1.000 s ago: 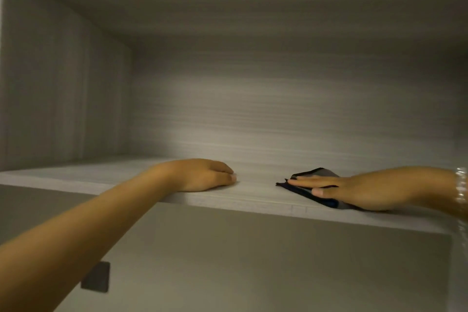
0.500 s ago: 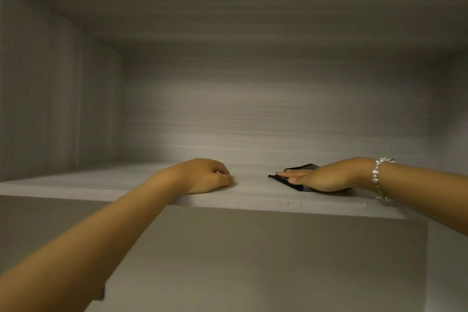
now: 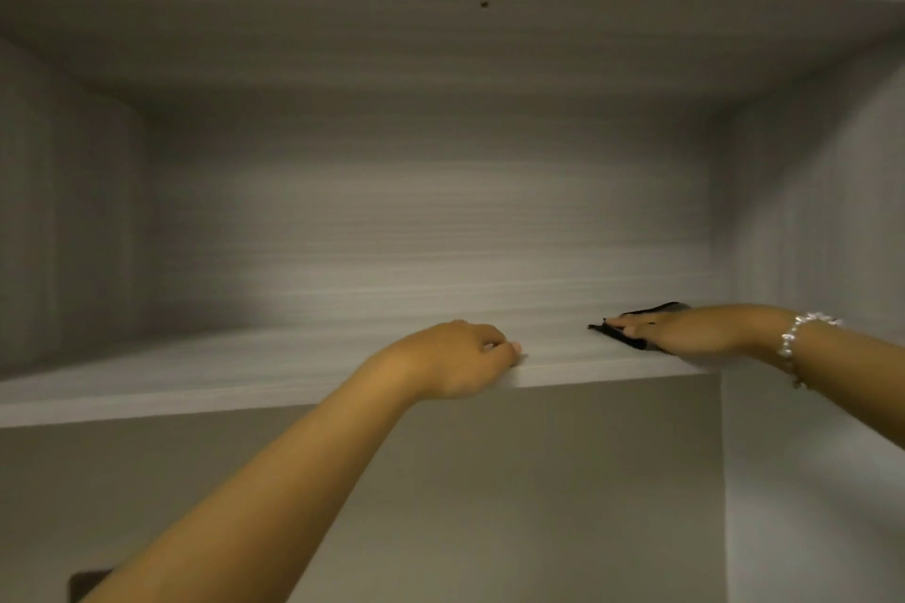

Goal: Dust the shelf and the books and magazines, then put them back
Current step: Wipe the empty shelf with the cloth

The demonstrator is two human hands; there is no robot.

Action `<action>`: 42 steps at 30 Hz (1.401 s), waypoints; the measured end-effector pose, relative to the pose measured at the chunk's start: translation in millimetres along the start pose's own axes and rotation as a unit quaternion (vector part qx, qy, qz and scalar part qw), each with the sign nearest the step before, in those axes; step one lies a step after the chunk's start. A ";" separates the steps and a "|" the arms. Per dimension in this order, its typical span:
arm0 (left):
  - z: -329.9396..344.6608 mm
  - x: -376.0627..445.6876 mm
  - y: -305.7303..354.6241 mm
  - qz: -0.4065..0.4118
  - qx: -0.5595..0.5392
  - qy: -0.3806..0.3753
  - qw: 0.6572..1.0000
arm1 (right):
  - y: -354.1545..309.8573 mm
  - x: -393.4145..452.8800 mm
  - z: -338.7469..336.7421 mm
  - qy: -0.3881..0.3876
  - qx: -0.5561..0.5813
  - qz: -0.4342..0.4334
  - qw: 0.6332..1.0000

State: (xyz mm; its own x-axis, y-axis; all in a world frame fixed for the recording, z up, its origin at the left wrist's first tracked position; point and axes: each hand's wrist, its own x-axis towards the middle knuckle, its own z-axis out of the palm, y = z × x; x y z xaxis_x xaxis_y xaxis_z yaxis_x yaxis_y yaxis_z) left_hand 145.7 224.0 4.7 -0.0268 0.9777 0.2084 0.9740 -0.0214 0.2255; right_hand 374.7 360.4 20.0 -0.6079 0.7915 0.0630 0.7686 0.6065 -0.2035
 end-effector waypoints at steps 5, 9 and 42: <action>13.3 3.2 25.2 0.042 0.077 0.008 0.996 | -3.2 -19.4 5.6 -0.006 -0.008 -0.098 0.995; 18.6 8.4 42.4 0.034 0.143 0.012 0.989 | 22.1 -20.4 -4.9 -0.034 -0.017 -0.097 0.995; 43.9 39.5 106.8 -0.064 0.151 0.061 0.985 | 89.9 61.0 -26.6 -0.137 -0.041 -0.218 0.965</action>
State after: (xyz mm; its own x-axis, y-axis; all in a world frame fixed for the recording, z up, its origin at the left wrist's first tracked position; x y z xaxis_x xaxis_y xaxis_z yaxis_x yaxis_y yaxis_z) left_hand 258.6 269.5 -4.7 -0.1615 0.9357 0.3136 0.9830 0.1805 -0.0322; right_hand 412.0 465.2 31.6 -0.8980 0.4177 -0.1383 0.4350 0.8900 -0.1364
